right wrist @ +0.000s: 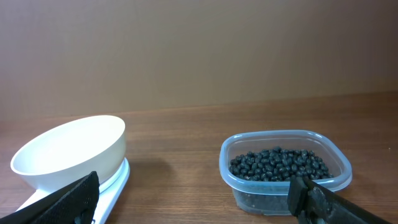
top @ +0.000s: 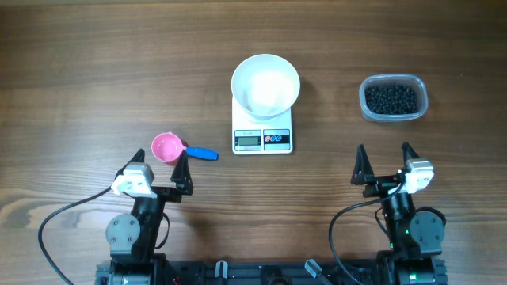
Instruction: Scoop item into bowl and weigh 150g on scale
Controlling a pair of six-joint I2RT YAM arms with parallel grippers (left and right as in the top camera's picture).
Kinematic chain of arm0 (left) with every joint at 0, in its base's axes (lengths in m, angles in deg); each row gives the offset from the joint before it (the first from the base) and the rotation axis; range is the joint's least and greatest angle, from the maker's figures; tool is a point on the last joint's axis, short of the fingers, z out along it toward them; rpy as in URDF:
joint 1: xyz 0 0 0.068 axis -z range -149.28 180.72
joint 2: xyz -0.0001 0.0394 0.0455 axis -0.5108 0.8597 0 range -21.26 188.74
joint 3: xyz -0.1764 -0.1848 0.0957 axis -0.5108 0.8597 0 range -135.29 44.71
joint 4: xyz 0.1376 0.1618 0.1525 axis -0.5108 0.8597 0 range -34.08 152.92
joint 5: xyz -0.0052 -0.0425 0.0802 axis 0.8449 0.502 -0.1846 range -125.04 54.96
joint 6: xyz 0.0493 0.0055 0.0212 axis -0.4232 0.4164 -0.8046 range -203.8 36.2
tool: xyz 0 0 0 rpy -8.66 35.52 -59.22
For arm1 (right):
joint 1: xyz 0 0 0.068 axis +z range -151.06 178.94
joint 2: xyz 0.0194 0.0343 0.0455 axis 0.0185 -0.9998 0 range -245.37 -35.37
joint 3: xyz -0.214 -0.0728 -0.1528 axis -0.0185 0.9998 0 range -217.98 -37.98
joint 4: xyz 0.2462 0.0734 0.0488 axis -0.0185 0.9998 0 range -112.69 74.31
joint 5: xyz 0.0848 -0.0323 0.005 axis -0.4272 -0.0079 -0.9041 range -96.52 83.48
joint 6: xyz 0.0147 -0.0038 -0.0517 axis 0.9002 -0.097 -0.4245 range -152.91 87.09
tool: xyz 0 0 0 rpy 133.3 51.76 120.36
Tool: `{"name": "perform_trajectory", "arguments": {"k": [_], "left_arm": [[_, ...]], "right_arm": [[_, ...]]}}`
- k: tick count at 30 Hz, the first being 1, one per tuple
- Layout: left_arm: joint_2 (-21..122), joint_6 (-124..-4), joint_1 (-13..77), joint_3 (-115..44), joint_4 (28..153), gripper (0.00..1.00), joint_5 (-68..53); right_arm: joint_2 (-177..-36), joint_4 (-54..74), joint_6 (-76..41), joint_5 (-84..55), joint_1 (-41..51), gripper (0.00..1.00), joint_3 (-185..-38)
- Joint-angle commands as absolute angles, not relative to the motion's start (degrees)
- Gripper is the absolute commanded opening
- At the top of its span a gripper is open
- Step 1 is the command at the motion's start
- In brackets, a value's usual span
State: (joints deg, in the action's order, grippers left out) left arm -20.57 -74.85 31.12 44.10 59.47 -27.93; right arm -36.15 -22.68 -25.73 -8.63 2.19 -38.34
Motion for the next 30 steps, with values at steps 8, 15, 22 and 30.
{"name": "perform_trajectory", "arguments": {"k": [8,15,22,30], "left_arm": [[-20.5,-74.3,30.8,44.4,59.7,1.00,-28.1],[-20.5,-74.3,30.8,44.4,59.8,1.00,-28.1],[-20.5,-74.3,30.8,44.4,59.7,1.00,-28.1],[-20.5,-74.3,30.8,44.4,59.8,1.00,-29.8]], "right_arm": [[-35.9,-22.8,-26.8,-9.3,3.4,1.00,-38.3],[-35.9,-22.8,-26.8,-9.3,3.4,1.00,-38.3],[-35.9,-22.8,-26.8,-9.3,3.4,1.00,-38.3],[-35.9,-22.8,-26.7,-9.3,3.4,1.00,-38.3]]}}
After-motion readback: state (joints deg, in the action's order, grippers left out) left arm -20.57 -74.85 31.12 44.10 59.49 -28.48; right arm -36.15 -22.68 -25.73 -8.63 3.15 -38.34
